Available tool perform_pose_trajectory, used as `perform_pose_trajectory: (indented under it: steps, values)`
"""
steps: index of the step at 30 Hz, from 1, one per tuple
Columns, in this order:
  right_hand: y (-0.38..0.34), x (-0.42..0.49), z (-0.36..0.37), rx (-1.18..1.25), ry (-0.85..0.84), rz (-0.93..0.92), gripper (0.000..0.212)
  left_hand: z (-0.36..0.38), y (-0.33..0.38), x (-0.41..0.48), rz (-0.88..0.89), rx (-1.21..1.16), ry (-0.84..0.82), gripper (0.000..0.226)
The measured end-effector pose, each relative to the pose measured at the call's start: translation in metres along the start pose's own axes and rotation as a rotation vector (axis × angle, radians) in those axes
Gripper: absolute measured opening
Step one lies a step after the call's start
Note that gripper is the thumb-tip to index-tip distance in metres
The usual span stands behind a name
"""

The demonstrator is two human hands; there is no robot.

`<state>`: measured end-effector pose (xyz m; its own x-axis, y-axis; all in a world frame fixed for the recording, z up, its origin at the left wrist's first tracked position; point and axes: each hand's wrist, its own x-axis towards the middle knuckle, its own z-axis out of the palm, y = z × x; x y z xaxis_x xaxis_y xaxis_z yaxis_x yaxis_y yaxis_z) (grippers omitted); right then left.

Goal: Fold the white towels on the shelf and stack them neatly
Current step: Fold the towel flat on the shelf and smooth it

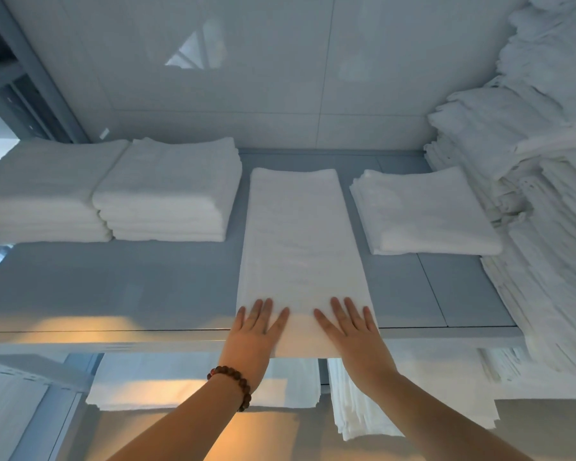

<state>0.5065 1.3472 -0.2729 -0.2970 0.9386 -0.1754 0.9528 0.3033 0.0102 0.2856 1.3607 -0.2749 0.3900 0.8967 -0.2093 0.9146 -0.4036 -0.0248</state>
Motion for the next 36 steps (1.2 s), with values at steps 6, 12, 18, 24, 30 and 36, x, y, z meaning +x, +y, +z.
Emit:
perform_pose_trajectory:
  steps: [6,12,18,24,30,36]
  values:
    - [0.005,-0.022,-0.005,-0.009,-0.077,-0.041,0.079,-0.007,0.008,-0.015,-0.009,-0.019,-0.047,0.088]
    - [0.004,-0.054,-0.008,0.018,-0.043,-0.063,0.084,-0.014,0.017,-0.042,-0.008,-0.075,-0.053,0.092]
    - [-0.012,-0.098,-0.015,0.051,0.113,-0.044,0.079,-0.009,0.017,-0.081,0.035,-0.152,-0.049,0.094]
    - [-0.040,-0.153,-0.023,0.195,0.072,-0.009,0.064,-0.002,0.012,-0.138,0.054,-0.219,0.066,0.086]
    - [-0.066,-0.206,-0.015,0.303,0.053,0.063,0.060,-0.006,0.017,-0.201,0.049,-0.279,0.247,0.061]
    - [-0.084,-0.245,-0.033,0.332,0.337,0.149,0.046,-0.039,0.021,-0.242,0.054,-0.352,0.389,0.026]
